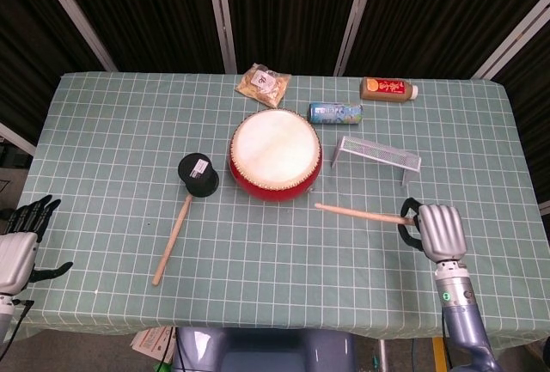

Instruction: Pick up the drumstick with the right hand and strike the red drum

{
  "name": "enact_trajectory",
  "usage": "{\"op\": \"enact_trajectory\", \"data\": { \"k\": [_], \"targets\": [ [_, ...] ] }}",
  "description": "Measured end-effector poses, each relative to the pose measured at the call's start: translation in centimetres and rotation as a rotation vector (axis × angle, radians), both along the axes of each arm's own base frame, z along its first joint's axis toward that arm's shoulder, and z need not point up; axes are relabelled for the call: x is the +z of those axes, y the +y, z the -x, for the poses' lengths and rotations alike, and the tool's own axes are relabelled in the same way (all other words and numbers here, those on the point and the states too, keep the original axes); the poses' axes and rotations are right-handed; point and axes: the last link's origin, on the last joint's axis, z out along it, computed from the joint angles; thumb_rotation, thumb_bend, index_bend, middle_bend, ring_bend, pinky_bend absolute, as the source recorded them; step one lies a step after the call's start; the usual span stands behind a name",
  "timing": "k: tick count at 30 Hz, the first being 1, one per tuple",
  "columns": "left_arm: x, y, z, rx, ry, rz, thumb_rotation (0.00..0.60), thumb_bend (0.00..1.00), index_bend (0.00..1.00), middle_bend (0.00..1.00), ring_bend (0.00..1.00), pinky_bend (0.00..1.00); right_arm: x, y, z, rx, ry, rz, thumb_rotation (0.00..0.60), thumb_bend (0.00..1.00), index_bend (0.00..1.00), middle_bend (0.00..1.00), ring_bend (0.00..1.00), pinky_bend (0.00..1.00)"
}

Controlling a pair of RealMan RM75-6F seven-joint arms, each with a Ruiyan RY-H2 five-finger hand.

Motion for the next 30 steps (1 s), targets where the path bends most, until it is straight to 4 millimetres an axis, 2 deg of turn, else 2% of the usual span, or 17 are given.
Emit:
{"op": "enact_trajectory", "data": {
  "k": [6,13,16,18,20,26,30],
  "targets": [
    [0.0,0.0,0.1,0.000,0.001,-0.001,0.600,0.00,0.00,0.00,0.00,0.01,-1.9,-0.1,1.7,-0.050,0.075,-0.034,0.600,0.65,0.87,1.00,1.00,0.99],
    [0.0,-0.1,0.0,-0.008,0.004,-0.005,0.600,0.00,0.00,0.00,0.00,0.01,-3.2,0.2,2.2,-0.065,0.144,-0.094,0.600,0.65,0.82,1.00,1.00,0.99],
    [0.0,-0.1,0.1,-0.009,0.004,-0.008,0.600,0.00,0.00,0.00,0.00,0.01,-3.5,0.5,2.4,-0.074,0.178,-0.120,0.600,0.65,0.76,1.00,1.00,0.98],
    [0.1,-0.2,0.1,-0.010,0.005,-0.009,0.600,0.00,0.00,0.00,0.00,0.01,-3.6,0.7,2.6,-0.082,0.199,-0.131,0.600,0.65,0.66,1.00,1.00,0.97],
    [0.0,-0.2,0.1,-0.010,0.004,-0.010,0.600,0.00,0.00,0.00,0.00,0.01,-3.5,0.8,3.0,-0.093,0.223,-0.140,0.600,0.63,0.52,1.00,1.00,0.95],
    [0.0,-0.1,0.0,-0.008,0.006,-0.008,0.600,0.00,0.00,0.00,0.00,0.01,-2.9,1.0,3.8,-0.137,0.287,-0.163,0.600,0.45,0.13,0.95,0.99,0.91],
    [0.0,0.0,0.0,-0.007,0.006,-0.010,0.600,0.00,0.00,0.00,0.00,0.01,-2.5,1.2,4.0,-0.167,0.315,-0.173,0.600,0.39,0.01,0.87,0.93,0.87]
  ]
}}
